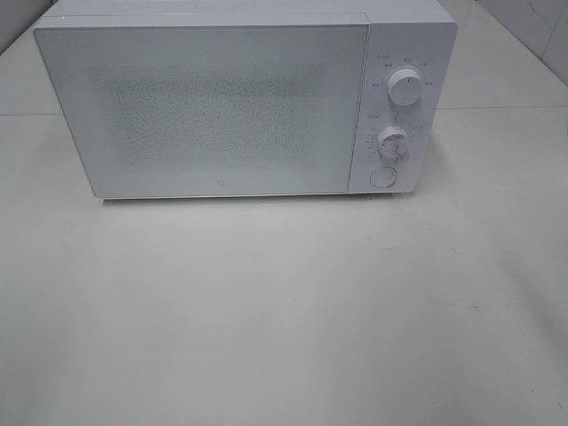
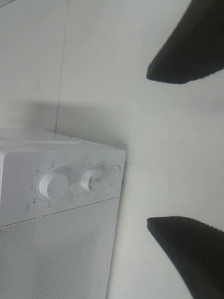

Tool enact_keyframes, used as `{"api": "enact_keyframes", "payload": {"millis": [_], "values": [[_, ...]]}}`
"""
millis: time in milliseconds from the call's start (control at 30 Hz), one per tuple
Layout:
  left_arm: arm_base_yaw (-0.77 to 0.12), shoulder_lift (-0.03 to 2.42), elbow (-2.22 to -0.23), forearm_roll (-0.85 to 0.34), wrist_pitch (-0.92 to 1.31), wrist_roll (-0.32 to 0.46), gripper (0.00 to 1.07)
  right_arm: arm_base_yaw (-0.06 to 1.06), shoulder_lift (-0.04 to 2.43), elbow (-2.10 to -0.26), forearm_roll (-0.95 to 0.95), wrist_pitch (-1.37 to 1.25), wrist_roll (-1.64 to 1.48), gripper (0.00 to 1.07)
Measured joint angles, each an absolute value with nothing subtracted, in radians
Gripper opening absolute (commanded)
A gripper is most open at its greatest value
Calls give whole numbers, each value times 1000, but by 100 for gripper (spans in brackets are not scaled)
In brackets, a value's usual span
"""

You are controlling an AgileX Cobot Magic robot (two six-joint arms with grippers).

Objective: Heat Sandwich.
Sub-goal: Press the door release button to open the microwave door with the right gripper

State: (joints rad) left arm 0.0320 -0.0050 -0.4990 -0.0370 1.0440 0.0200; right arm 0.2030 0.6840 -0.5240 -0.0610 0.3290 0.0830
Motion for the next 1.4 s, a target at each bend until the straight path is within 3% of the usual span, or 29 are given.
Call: {"api": "enact_keyframes", "payload": {"millis": [900, 1167, 1400], "values": [[32, -5, -499, -37, 1044, 20, 98, 203, 1168, -377, -48, -534, 83, 76], [32, -5, -499, -37, 1044, 20, 98, 224, 1325, -306, 134, -800, -37, 76], [32, -5, -499, -37, 1044, 20, 98, 405, 1453, -302, 432, -960, -238, 76]]}}
